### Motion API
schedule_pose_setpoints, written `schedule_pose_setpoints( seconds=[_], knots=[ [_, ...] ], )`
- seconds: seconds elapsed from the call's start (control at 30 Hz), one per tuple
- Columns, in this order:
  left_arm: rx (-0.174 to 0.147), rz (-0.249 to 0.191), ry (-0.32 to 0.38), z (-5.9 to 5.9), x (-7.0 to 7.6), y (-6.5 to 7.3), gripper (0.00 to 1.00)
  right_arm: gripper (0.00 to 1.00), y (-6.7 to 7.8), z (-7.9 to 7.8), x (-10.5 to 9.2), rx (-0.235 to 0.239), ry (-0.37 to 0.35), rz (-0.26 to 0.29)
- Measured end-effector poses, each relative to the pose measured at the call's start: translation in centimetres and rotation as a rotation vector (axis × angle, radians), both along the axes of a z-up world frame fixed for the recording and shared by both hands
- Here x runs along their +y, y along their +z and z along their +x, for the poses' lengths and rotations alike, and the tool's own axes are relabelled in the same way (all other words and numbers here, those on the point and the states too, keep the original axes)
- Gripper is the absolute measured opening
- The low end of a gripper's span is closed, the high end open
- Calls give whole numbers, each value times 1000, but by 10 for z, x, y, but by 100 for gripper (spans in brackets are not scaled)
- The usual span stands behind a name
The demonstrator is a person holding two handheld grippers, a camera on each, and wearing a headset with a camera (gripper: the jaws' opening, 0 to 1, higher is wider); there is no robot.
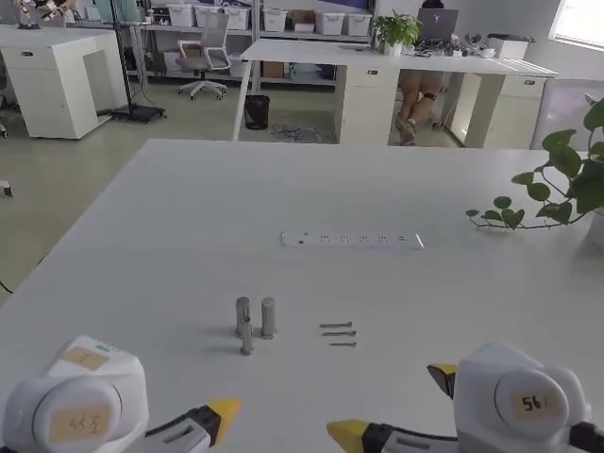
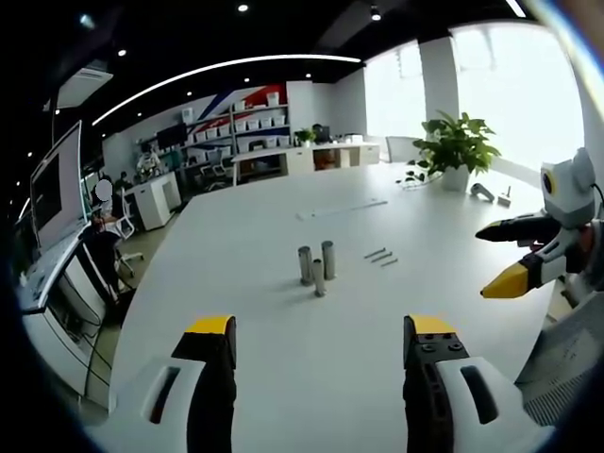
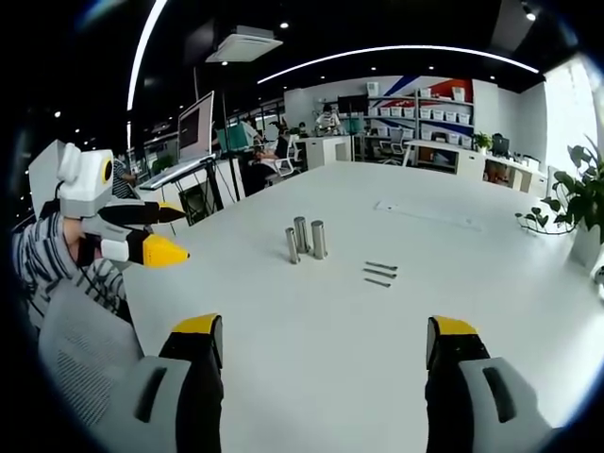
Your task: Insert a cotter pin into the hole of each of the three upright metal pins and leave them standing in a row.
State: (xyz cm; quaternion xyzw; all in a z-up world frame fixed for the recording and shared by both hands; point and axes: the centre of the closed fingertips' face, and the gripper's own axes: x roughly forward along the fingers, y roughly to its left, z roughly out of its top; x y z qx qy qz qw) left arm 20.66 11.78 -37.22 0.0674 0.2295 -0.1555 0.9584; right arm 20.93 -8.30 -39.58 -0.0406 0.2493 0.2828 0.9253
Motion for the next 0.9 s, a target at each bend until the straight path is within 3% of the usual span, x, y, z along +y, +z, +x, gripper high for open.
schedule_pose_setpoints(
  seconds=[0.17,0.47,0.6,0.9],
  knots=[
    [3,3,-3,4,0,-3,67,87,-3,0,1,9,9,-1],
    [-3,36,-45,22,0,-14,60,87,-8,4,3,23,11,8],
    [-3,55,-66,35,-1,-18,58,86,-11,7,4,32,14,8],
    [-4,51,-109,68,-8,-30,50,86,-16,17,3,43,8,14]
  ],
)
